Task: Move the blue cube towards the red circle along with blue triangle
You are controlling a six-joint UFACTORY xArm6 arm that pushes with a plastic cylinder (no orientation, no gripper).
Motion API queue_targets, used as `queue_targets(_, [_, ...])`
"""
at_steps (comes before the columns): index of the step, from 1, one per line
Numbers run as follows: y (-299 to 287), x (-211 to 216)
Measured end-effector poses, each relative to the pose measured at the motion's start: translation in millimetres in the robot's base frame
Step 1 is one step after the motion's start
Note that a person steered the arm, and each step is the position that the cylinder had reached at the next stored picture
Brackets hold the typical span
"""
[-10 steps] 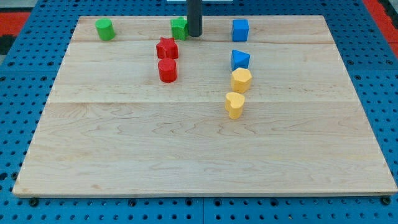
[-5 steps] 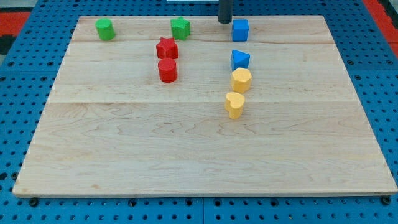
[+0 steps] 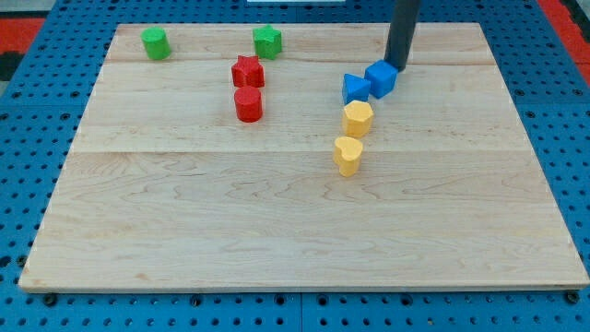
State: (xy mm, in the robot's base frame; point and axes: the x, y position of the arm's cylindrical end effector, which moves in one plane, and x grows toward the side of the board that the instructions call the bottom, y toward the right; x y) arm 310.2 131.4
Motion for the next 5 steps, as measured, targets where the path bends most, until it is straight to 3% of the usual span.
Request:
queue_targets(3, [-27.7, 36.5])
queue_targets(5, [-121.5, 64.0])
